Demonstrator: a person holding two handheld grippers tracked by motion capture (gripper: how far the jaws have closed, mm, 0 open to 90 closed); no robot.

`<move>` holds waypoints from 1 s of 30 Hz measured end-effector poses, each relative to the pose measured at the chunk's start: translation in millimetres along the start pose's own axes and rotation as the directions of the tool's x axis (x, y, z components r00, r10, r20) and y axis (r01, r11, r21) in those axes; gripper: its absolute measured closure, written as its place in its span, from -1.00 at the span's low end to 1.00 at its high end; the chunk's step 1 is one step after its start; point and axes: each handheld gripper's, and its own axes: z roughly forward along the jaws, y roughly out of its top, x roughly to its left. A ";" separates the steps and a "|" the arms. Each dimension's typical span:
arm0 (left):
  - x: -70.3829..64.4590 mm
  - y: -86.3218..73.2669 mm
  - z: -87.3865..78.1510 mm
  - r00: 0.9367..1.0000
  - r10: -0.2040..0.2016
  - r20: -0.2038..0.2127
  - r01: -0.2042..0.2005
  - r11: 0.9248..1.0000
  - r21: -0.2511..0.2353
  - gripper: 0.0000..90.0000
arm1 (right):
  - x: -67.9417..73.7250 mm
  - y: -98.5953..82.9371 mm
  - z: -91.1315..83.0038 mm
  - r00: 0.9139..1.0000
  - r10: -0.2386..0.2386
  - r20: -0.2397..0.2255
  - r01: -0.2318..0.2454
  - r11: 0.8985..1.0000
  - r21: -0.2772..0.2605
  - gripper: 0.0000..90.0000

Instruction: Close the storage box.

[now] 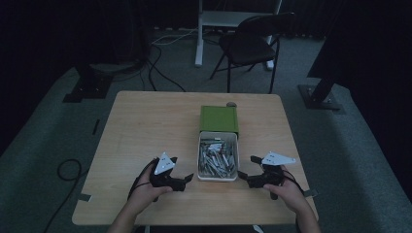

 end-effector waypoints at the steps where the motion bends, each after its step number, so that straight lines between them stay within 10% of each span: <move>1: -0.9 1.0 0.5 1.000 0.000 0.004 0.000 1.000 -0.004 -0.78 | -0.3 0.4 0.4 1.000 0.001 0.001 -0.001 1.000 -0.003 -0.73; 30: 2.6 20.5 20.2 1.000 0.018 0.006 -0.018 0.997 -0.072 -0.78 | -4.2 1.9 6.0 1.000 0.022 0.016 -0.022 1.000 -0.010 -0.75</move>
